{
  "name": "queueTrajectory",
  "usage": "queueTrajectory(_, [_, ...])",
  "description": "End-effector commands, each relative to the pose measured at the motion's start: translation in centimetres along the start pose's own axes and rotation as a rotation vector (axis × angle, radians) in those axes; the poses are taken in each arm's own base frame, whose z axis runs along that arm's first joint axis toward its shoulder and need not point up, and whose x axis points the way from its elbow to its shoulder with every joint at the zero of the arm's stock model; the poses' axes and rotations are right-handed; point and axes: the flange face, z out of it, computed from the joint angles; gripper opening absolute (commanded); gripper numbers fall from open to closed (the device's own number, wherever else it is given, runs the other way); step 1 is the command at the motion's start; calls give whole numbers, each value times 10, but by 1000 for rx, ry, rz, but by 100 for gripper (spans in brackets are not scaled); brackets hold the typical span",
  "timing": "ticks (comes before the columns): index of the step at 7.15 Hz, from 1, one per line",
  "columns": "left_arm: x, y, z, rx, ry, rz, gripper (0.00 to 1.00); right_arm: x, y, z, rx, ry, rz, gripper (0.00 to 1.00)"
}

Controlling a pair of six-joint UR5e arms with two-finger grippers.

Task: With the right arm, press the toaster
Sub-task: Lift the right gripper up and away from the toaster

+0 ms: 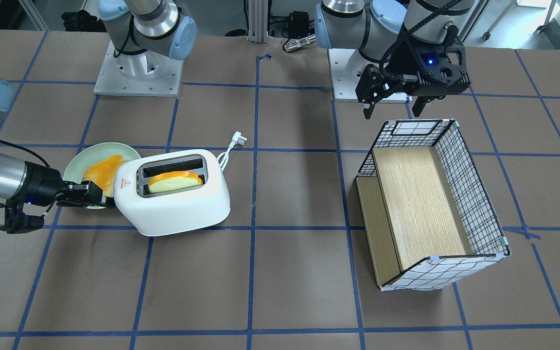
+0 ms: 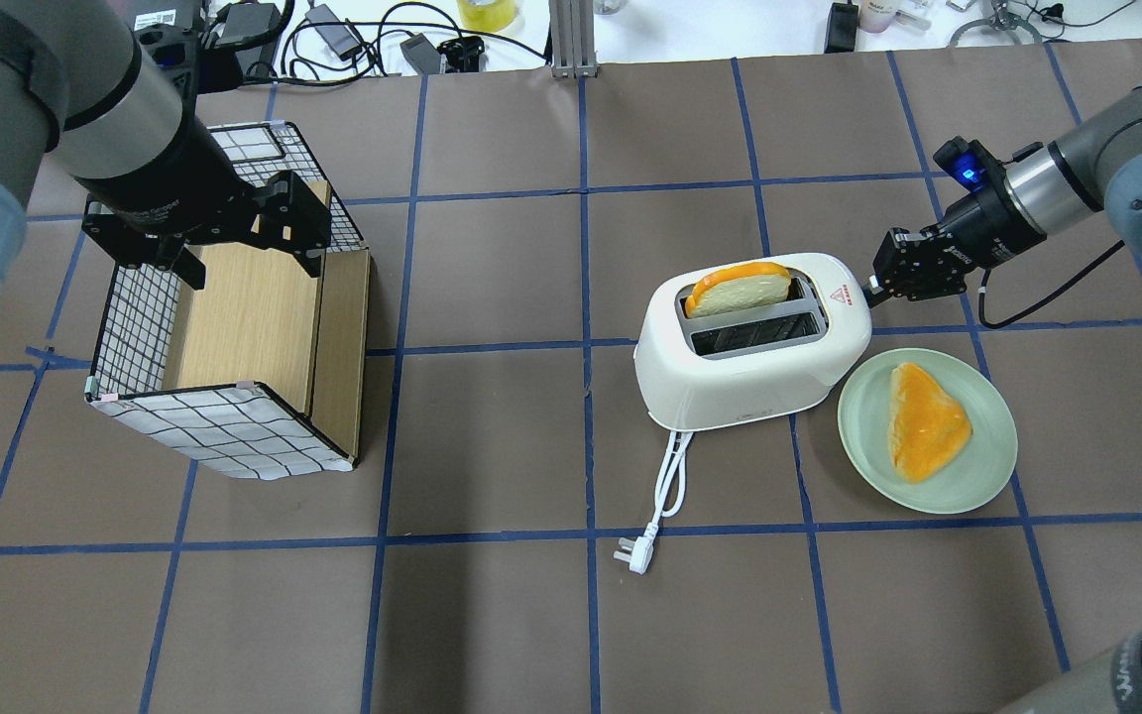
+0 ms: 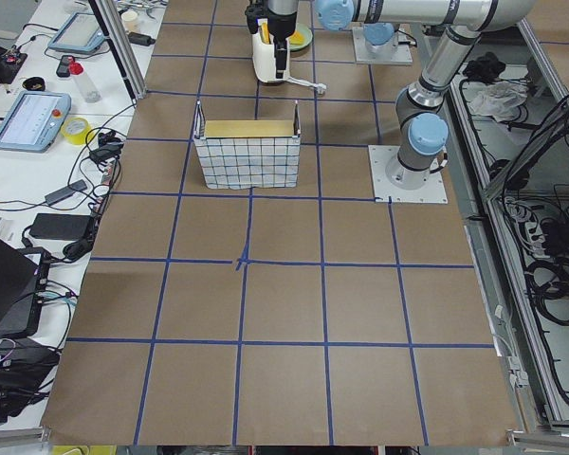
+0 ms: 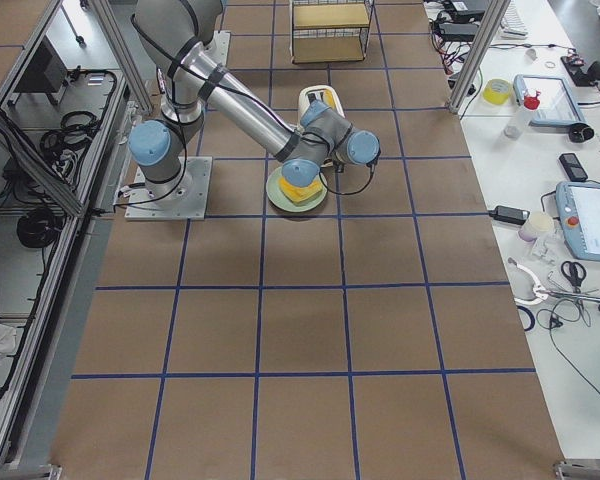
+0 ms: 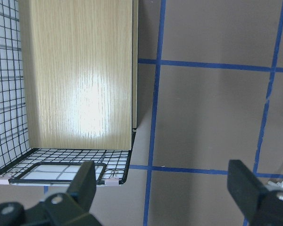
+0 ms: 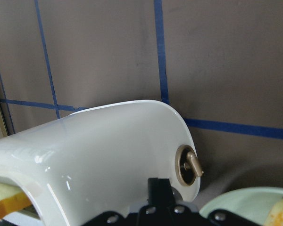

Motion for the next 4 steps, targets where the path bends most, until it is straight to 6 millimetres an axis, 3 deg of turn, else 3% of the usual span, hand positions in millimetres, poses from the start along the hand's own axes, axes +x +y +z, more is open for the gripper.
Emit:
queueTrajectory(1, [0, 0, 0, 0, 0, 0, 100, -30, 14, -31, 27, 50, 66, 0])
queueTrajectory(4, [0, 0, 0, 0, 0, 0, 100, -68, 30, -81, 24, 89, 111, 0])
